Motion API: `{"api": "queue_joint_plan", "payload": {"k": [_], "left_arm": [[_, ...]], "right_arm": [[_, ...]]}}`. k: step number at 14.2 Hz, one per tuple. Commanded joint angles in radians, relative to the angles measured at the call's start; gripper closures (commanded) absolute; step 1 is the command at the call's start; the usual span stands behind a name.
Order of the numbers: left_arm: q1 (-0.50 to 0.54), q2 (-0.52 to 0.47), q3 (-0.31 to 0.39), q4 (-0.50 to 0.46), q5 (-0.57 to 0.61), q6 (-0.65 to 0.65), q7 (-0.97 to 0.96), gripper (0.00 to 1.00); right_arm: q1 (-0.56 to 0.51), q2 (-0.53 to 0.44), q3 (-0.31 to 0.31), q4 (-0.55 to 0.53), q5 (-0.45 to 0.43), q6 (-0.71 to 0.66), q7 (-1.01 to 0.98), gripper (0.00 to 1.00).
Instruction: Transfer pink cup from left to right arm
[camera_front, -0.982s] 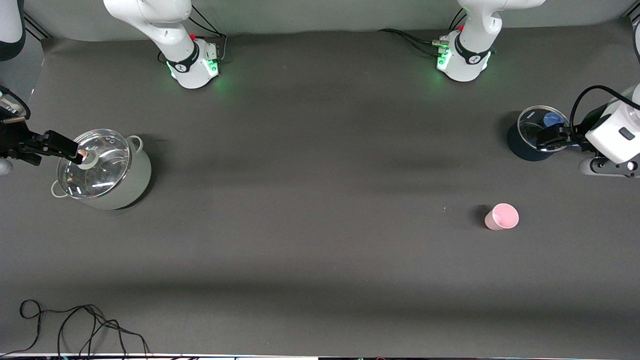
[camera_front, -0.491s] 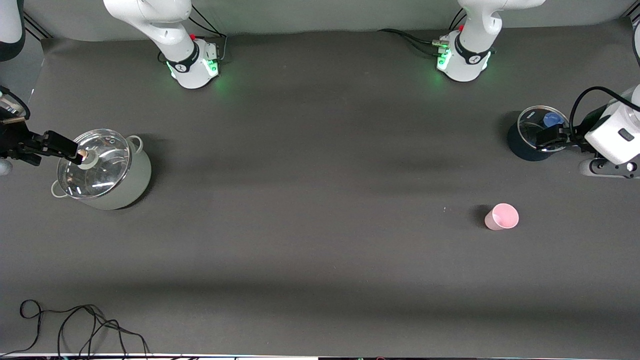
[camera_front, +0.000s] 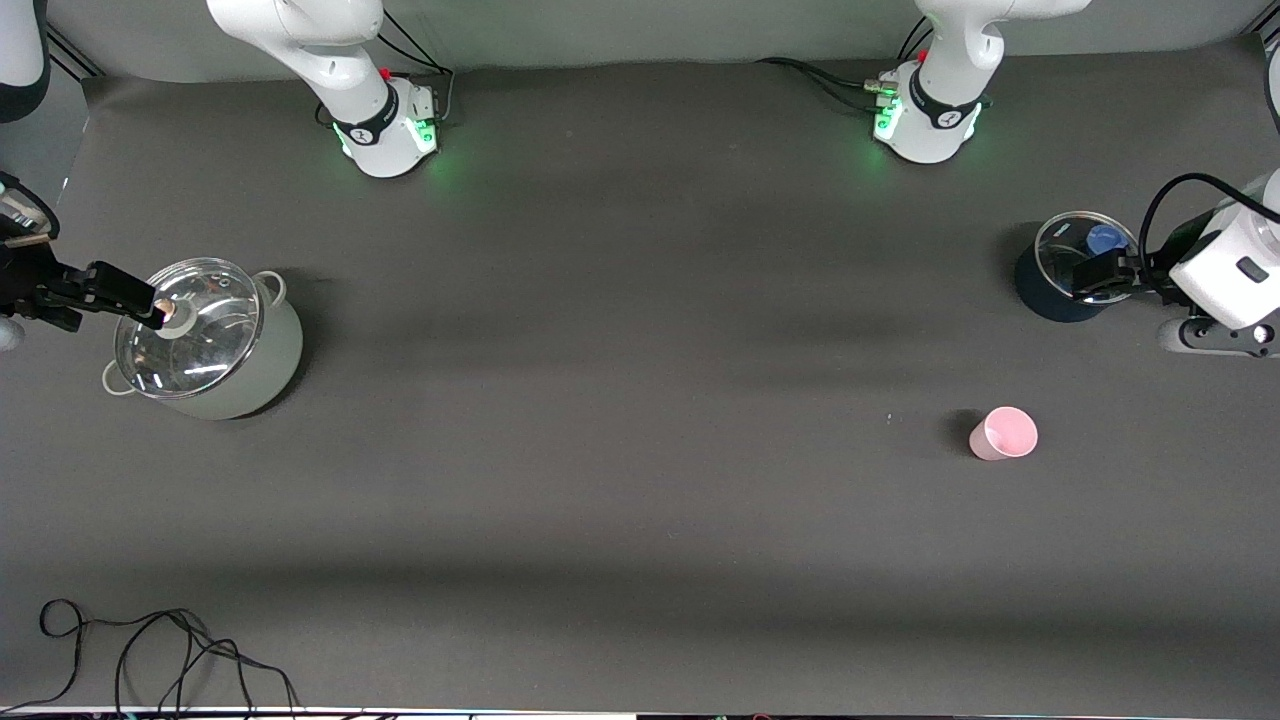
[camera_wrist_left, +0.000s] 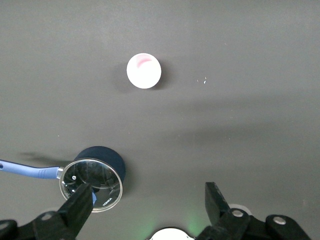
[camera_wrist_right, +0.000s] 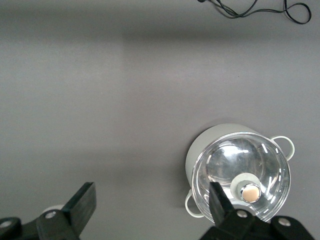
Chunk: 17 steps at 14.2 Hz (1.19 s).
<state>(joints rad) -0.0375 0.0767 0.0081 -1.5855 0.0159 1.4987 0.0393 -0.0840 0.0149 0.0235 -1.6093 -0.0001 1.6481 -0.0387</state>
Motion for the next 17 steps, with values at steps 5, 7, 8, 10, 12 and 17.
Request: {"api": "queue_joint_plan", "payload": {"k": [5,7,8,10,12,17], "left_arm": [[-0.010,0.008,0.004,0.019,0.001,-0.003,-0.016,0.00],[-0.010,0.008,0.003,0.019,0.001,-0.003,-0.016,0.00],[-0.010,0.008,0.003,0.019,0.001,-0.003,-0.016,0.00],[-0.010,0.008,0.003,0.021,0.001,-0.003,-0.016,0.00],[-0.010,0.011,0.003,0.019,0.001,-0.002,-0.016,0.00],[0.019,0.031,0.006,0.016,-0.004,0.047,0.081,0.00]], "right_arm": [[0.000,0.010,-0.005,0.020,0.002,-0.005,-0.004,0.00],[0.001,0.008,-0.005,0.019,0.002,-0.005,-0.004,0.00],[0.001,0.008,-0.005,0.019,0.002,-0.007,-0.004,0.00],[0.001,0.008,-0.005,0.019,0.002,-0.007,-0.004,0.00],[0.000,0.008,-0.005,0.019,0.002,-0.008,-0.004,0.00],[0.000,0.008,-0.005,0.019,0.002,-0.011,-0.004,0.00]]}}
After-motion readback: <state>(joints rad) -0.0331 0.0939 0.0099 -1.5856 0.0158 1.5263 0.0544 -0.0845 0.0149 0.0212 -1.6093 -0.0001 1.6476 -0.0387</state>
